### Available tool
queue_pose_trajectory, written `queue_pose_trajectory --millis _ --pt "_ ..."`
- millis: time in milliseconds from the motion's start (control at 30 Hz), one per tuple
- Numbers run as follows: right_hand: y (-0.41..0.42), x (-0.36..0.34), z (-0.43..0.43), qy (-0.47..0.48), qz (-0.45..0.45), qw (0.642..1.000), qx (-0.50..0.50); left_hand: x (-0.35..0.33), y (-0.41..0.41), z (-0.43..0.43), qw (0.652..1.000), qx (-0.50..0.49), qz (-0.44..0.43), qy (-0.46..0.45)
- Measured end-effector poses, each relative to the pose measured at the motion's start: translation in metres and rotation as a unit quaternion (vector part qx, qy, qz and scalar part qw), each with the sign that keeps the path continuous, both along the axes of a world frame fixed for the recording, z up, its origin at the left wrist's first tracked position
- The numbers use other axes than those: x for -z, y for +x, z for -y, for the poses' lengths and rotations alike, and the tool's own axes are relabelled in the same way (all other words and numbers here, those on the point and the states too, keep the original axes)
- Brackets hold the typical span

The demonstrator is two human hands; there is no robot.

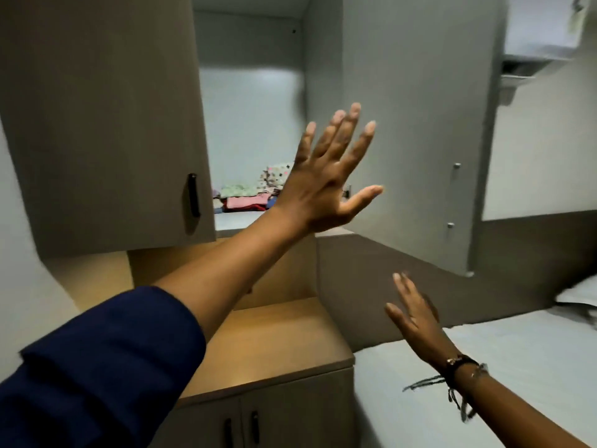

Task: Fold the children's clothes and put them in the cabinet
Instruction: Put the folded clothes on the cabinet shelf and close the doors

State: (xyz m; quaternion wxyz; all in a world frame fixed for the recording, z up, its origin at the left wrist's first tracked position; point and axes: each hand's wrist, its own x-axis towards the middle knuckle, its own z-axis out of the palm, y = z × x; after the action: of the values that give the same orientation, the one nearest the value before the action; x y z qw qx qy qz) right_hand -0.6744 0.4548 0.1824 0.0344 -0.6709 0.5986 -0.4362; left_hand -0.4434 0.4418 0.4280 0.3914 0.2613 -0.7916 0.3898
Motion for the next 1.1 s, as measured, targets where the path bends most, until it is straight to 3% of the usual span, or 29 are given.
queue_pose_trajectory --millis 100,200,367,533,700,933,1100 --pt "-0.057 -0.015 -0.041 -0.025 0.178 0.983 0.018 -0.018 -0.076 -0.042 0.998 0.040 0.027 -0.043" --pt "-0.088 -0.061 -0.067 -0.047 0.229 0.971 -0.042 -0.035 -0.133 -0.070 0.997 0.020 0.055 -0.056" --pt "-0.063 -0.115 -0.074 -0.029 0.129 0.984 -0.123 -0.048 -0.177 -0.078 0.979 -0.104 0.173 -0.018" --pt "-0.007 -0.112 -0.067 -0.086 0.139 0.973 -0.161 -0.037 -0.154 -0.070 0.945 -0.232 0.233 -0.003" --pt "0.067 -0.080 -0.044 -0.061 0.074 0.982 -0.164 -0.024 -0.083 -0.048 0.955 -0.231 0.181 -0.042" --pt "0.148 -0.099 0.032 -0.231 -0.049 0.958 -0.162 -0.021 0.017 0.007 0.954 -0.267 0.112 -0.077" --pt "0.192 -0.105 0.104 -0.195 -0.041 0.974 -0.105 -0.022 0.090 0.069 0.957 -0.276 0.060 -0.059"
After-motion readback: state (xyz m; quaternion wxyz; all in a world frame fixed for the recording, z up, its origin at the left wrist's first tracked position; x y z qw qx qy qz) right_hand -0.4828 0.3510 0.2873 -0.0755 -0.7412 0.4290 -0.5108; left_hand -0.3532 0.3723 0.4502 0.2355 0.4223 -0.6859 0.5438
